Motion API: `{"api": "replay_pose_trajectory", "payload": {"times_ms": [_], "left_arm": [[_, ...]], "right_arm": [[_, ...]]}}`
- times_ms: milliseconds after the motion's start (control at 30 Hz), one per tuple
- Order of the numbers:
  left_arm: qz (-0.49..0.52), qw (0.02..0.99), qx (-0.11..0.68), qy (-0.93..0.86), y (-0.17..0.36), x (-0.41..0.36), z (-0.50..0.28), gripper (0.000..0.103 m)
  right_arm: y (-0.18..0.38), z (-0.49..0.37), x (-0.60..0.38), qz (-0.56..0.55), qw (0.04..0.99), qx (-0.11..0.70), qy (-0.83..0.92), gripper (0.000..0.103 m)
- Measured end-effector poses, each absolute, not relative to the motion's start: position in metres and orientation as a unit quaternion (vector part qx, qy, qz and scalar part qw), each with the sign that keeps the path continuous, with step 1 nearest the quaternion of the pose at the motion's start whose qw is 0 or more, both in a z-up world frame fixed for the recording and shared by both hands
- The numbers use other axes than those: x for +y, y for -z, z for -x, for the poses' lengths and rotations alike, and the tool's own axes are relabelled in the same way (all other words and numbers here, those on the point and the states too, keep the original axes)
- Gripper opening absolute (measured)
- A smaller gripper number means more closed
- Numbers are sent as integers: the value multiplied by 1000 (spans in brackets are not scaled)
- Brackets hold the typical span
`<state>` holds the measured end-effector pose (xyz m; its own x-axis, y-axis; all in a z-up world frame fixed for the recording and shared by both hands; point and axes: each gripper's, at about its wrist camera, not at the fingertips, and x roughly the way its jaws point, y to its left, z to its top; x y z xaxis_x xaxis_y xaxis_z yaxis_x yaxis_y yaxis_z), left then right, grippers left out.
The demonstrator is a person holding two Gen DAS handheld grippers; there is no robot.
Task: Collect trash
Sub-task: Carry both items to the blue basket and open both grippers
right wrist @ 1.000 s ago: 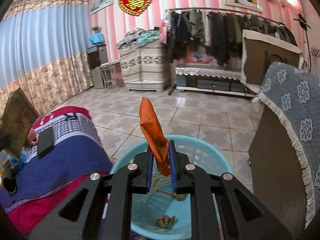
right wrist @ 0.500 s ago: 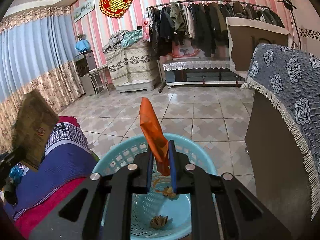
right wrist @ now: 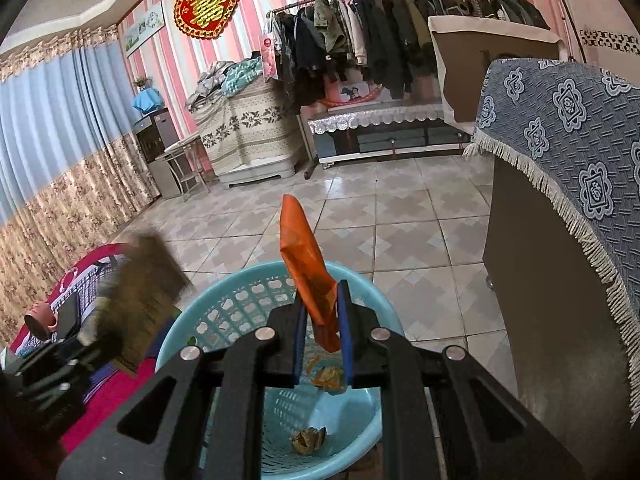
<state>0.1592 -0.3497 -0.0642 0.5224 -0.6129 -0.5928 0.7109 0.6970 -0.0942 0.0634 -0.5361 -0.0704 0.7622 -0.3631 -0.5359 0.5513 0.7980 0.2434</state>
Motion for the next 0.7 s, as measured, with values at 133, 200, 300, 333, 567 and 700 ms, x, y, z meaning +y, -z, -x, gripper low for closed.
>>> {"api": "replay_pose_trajectory", "payload": {"times_ms": [133,200,300,333,567,700], "left_arm": [[-74,864,319,382,69,-358,-170,40],[-74,870,314,372,69,-355,-172,52],[-74,886,303,343,65,-344,-175,74],[-75,895,295,327,62,-337,-176,79],[-66,928,266,254,44,-293,-186,97],[-68,935,262,228,43,-267,-190,97]], "right_arm": [[74,-62,-541,-200,916,243,251,15],[76,-62,-543,-200,914,247,252,15],[78,-64,-542,-202,913,251,251,15],[79,-66,-542,-201,913,253,249,15],[82,-80,-530,-188,913,268,243,15],[85,-92,-518,-175,913,281,239,18]]}}
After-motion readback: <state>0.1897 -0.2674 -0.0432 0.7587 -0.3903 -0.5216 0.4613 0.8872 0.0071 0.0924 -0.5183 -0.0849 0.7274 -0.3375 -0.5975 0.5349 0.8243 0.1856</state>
